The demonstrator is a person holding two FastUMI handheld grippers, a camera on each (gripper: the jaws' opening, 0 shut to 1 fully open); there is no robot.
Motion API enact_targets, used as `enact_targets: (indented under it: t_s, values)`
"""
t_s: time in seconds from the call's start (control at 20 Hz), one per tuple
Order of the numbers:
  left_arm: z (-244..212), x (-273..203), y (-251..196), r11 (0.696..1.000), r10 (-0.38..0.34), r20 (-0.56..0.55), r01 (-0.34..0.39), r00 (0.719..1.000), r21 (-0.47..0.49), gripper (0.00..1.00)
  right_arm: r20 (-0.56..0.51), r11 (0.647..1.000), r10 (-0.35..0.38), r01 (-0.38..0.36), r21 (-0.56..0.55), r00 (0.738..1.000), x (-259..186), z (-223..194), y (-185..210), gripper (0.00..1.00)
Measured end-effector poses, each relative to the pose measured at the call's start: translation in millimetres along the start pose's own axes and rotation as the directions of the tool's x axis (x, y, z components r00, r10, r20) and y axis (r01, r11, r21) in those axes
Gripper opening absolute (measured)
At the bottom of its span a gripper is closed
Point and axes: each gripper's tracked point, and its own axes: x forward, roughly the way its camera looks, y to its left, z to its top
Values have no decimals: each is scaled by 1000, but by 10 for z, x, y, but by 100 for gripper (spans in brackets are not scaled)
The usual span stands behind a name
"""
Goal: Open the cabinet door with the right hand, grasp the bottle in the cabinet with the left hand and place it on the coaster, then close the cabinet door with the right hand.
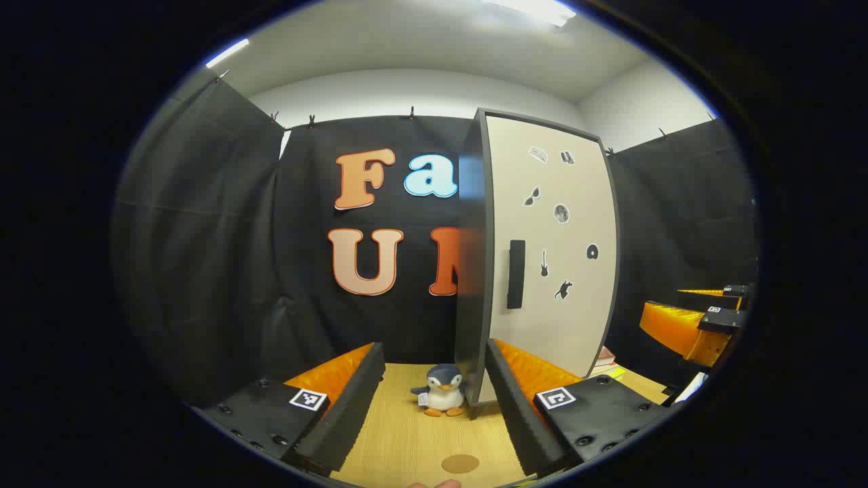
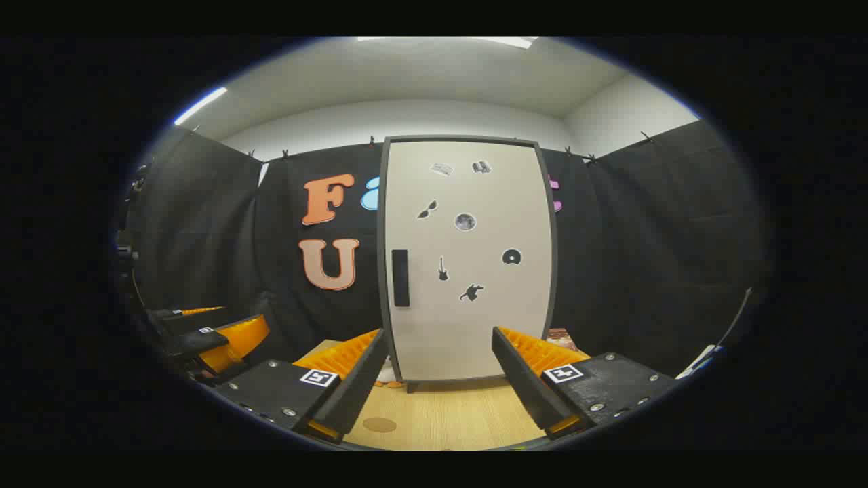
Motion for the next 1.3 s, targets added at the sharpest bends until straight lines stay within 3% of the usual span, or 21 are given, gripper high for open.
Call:
enact_targets:
  t_s: [0.15, 1.3]
  values:
    - [11, 5, 49, 1000, 3, 0, -3, 1000, -2, 99, 3, 1000, 7, -7, 17, 1000, -8, 5, 29, 95]
    - [-12, 264, 185, 999, -41, -6, 41, 999, -22, 96, 5, 999, -37, 37, -9, 999, 212, 40, 149, 95]
